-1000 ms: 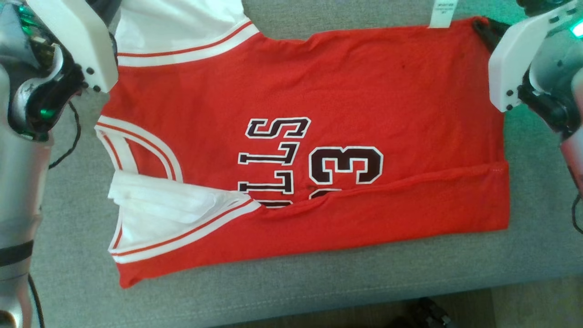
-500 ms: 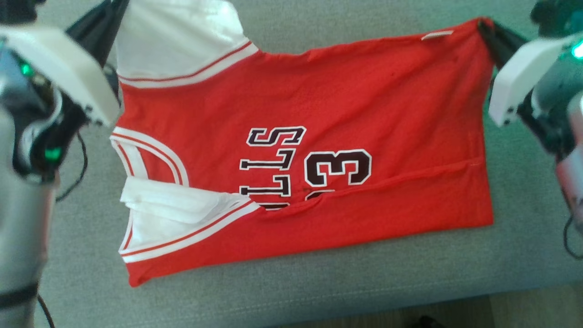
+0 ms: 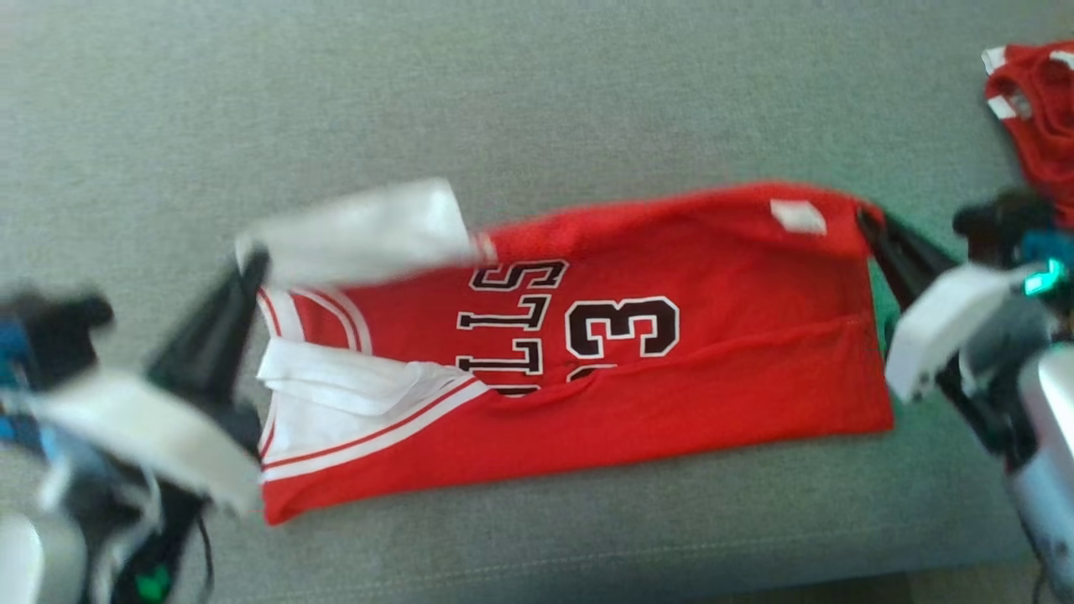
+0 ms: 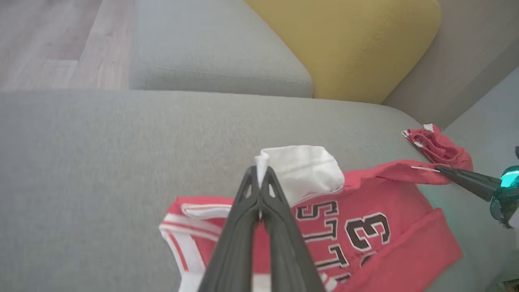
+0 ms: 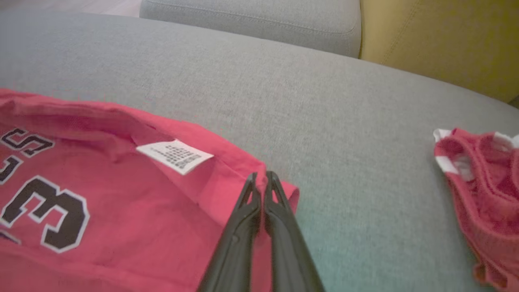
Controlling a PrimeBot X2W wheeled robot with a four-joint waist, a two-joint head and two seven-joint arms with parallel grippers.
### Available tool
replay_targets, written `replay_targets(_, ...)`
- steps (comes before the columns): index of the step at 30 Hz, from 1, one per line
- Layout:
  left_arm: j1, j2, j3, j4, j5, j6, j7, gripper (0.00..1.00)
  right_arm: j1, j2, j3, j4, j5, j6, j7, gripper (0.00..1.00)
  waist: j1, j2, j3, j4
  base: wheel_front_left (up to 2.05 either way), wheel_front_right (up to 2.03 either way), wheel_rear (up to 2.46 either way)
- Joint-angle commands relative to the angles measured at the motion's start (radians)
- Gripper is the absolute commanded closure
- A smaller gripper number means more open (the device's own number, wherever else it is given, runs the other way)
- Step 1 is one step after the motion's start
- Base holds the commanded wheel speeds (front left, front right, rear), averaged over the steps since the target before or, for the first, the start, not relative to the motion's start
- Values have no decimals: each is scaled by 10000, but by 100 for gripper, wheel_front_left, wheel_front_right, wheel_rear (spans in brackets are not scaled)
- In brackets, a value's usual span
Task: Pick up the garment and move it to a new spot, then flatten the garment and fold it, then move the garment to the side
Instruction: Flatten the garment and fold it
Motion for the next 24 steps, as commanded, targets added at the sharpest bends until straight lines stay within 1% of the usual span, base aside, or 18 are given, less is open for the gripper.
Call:
replay_targets(1,446,67,551,-738,-33,177,-189,100,587,-79,-197,-622,-90,-9,-89,100,1,-1,-153,131,0,0,0)
replay_targets(5,1804,-268,431,-1232,-92,362,-525,100,1647,30,-744,-1271,-291,-9,-38,100,1,-1,-307,285,0,0,0)
replay_targets(8,2391,-511,229,-1244,-218,353,-711,100,2278,213,-1135,-1664,-427,-9,88,100,1,-1,-375,375,0,0,0)
replay_targets(9,2391,-511,229,-1244,-218,353,-711,100,2278,213,-1135,-1664,-427,-9,88,100,1,-1,-375,375,0,0,0)
replay_targets(12,2660,-772,-27,-742,-334,242,-959,100,2778,429,-1414,-1899,-597,-9,257,100,1,-1,-449,412,0,0,0)
replay_targets(15,2686,-896,-148,-386,-350,184,-1094,100,2905,514,-1483,-1909,-663,-9,298,100,1,-1,-494,397,0,0,0)
replay_targets(16,2711,-1033,-265,-40,-367,134,-1238,100,2997,591,-1561,-1907,-746,-9,313,100,1,-1,-530,370,0,0,0)
replay_targets(20,2818,-1280,-432,644,-399,57,-1547,100,3144,792,-1716,-1870,-876,-9,239,100,1,-1,-619,306,0,0,0)
replay_targets(21,2863,-1315,-466,820,-388,37,-1621,100,3185,859,-1757,-1843,-891,-9,191,82,1,-1,-656,292,0,0,0)
replay_targets(22,2915,-1364,-496,979,-399,18,-1696,75,3237,930,-1809,-1810,-900,-9,147,63,1,-1,-694,285,0,0,0)
replay_targets(23,2965,-1420,-504,1114,-410,4,-1800,49,3289,991,-1874,-1773,-899,-9,89,31,1,-1,-731,283,0,0,0)
replay_targets(24,3022,-1467,-501,1236,-416,-3,-1907,0,3343,1056,-1950,-1745,-900,-9,14,0,1,-1,-777,283,0,0,0)
